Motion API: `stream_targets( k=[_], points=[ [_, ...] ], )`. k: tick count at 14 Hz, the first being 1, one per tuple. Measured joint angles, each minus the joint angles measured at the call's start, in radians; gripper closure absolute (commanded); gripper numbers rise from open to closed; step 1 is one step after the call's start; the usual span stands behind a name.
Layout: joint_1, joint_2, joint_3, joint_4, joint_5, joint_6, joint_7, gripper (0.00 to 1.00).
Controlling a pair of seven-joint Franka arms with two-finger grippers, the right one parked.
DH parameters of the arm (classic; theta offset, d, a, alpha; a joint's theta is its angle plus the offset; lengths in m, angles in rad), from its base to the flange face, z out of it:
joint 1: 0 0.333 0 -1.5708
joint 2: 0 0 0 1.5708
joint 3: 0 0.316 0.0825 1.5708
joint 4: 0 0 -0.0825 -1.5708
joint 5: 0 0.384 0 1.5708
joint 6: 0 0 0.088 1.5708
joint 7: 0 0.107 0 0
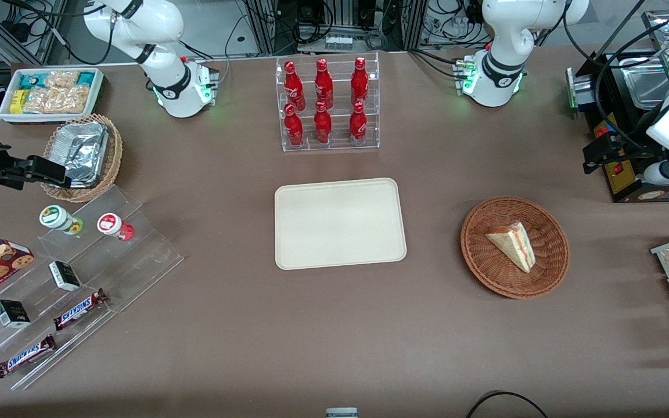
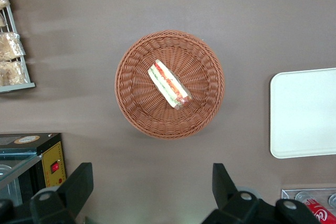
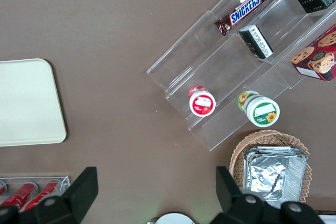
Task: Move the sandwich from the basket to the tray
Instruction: 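Move the left gripper over the sandwich in the wicker basket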
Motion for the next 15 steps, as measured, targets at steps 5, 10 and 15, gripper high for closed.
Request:
stream_targets(
  k=[5,10,15],
  points=[
    [0.005,0.006,-0.002,-0.001,0.000,-0.001,-0.001,0.00],
    [0.006,0.101,-0.003,-0.004,0.000,0.024,-0.056,0.00],
    [0.005,0.176,-0.009,-0.066,-0.002,0.172,-0.086,0.00]
  ],
)
